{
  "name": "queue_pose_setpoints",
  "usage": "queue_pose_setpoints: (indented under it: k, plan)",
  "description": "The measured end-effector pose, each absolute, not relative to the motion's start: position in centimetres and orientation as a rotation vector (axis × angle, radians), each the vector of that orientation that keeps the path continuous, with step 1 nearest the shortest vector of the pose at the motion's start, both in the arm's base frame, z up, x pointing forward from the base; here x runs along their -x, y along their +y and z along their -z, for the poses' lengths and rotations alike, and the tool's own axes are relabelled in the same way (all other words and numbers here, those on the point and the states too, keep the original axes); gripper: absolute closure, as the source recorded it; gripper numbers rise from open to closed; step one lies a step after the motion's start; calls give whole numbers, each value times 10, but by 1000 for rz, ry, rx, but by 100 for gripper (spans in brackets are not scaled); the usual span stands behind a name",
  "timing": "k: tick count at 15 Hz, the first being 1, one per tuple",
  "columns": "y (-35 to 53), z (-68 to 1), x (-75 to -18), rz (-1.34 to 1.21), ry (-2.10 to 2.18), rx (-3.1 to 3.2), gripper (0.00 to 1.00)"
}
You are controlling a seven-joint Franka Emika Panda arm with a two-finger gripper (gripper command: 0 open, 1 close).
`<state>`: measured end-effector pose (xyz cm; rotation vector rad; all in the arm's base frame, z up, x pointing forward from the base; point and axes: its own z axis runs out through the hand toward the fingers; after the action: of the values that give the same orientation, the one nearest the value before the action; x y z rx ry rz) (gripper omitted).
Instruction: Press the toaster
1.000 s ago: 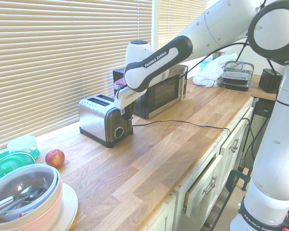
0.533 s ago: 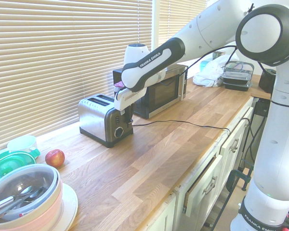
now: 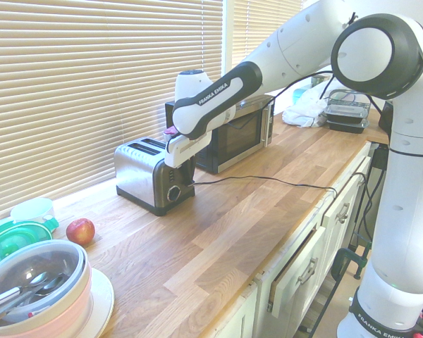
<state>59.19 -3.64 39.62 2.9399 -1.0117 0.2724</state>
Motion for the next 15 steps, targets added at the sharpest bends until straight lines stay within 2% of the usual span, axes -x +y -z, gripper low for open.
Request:
queue_pose_setpoints:
  k: [3, 7, 11, 15]
  plan:
    - [-38, -399, -589, -290, -1027, -2943, 100]
    - [-43, -410, -566, -456, -1030, -2989, 100]
    - [-53, -441, -512, -612, -1016, -3022, 100]
    - [-46, -451, -473, -639, -992, -3036, 100]
